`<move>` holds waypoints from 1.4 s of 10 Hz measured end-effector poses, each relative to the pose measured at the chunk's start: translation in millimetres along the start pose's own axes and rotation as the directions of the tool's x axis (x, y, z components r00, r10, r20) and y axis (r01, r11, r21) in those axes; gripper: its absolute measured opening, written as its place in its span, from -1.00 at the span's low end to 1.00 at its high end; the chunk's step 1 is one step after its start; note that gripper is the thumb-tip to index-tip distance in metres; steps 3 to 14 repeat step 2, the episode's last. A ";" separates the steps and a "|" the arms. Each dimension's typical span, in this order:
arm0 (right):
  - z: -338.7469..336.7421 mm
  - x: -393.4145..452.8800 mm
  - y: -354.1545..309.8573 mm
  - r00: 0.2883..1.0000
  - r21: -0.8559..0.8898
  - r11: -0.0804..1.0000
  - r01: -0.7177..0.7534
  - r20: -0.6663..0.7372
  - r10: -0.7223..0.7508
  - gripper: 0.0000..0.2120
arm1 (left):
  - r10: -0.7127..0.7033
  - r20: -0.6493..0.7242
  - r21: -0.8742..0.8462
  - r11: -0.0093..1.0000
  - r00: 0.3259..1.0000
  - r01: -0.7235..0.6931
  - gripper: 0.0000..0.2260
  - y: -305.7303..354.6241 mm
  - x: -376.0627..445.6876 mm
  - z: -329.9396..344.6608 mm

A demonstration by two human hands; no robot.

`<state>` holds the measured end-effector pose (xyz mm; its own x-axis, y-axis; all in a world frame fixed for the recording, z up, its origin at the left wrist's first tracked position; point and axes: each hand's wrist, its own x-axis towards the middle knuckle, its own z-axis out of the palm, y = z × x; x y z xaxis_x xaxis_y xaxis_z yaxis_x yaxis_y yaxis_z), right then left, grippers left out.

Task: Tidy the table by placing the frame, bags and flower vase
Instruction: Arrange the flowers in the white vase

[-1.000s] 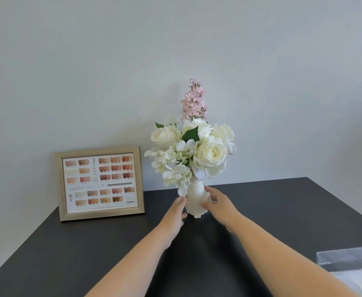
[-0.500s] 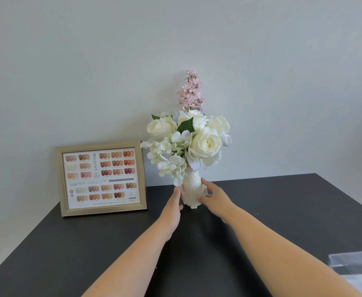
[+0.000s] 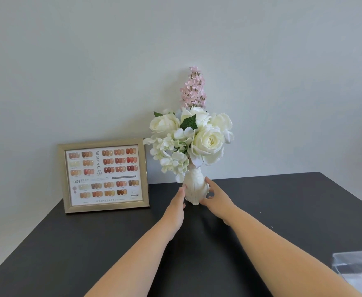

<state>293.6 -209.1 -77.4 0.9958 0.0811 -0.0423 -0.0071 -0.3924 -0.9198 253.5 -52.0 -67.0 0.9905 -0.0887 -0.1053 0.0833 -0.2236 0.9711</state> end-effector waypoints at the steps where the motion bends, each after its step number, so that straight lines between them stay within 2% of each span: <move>1: 3.6 -1.6 7.3 1.000 0.022 1.000 0.009 -0.001 -0.009 -0.15 | 0.004 0.018 0.010 1.000 1.000 -0.005 -0.47 -7.4 -0.9 0.4; 2: 3.5 -8.6 15.0 0.998 -0.031 0.999 0.012 -0.065 -0.014 -0.21 | 0.051 0.033 0.220 0.974 0.998 -0.057 -0.45 -18.2 -9.3 -4.5; 14: 3.5 -8.6 15.0 0.998 -0.031 0.999 0.012 -0.065 -0.014 -0.21 | 0.051 0.033 0.220 0.974 0.998 -0.057 -0.45 -18.2 -9.3 -4.5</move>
